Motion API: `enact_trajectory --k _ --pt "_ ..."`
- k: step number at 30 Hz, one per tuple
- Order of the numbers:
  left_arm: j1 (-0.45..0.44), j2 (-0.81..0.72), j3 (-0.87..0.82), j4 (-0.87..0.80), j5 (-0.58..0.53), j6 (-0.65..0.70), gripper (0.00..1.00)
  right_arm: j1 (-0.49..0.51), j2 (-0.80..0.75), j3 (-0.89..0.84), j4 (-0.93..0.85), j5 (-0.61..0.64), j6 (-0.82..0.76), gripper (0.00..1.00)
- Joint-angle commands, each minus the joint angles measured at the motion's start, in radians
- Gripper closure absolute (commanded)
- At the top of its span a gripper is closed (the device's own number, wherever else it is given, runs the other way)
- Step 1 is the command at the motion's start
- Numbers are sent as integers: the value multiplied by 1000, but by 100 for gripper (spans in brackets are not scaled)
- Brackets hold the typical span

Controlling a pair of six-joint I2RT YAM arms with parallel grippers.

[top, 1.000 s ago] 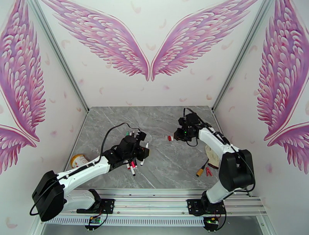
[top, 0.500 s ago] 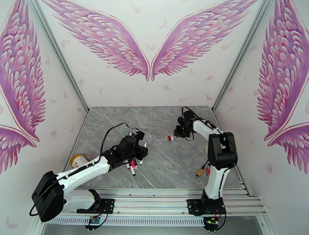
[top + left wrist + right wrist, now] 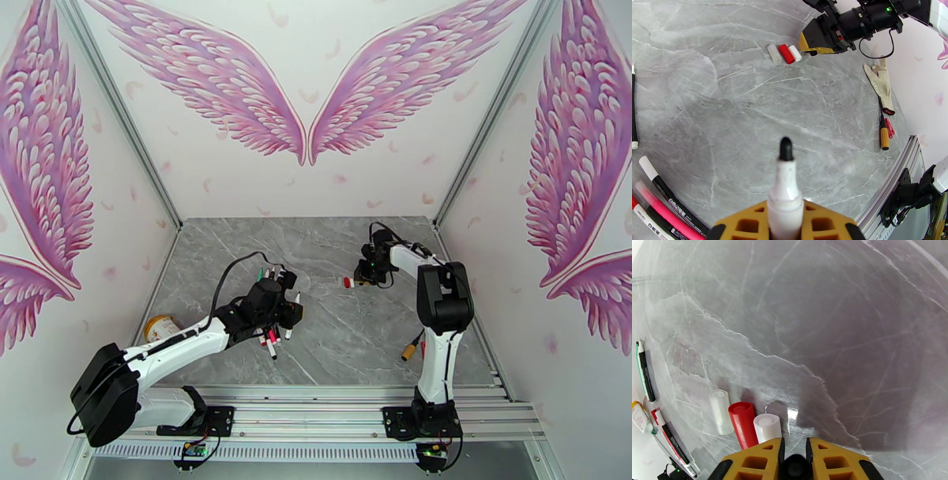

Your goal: Open the pen caps

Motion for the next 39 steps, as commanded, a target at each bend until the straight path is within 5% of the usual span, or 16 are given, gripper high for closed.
enact_trajectory --k 1,17,29,39 --pt "4 11 17 -12 -2 -11 95 -4 23 30 -13 -15 -13 72" --pt "5 24 39 -62 -37 -16 95 -3 -82 -57 50 -26 22 60" --pt "27 88 124 -149 -73 25 95 4 -395 -379 301 -81 119 41" --pt "111 285 307 -215 -121 86 95 106 -690 -650 487 -85 199 22"
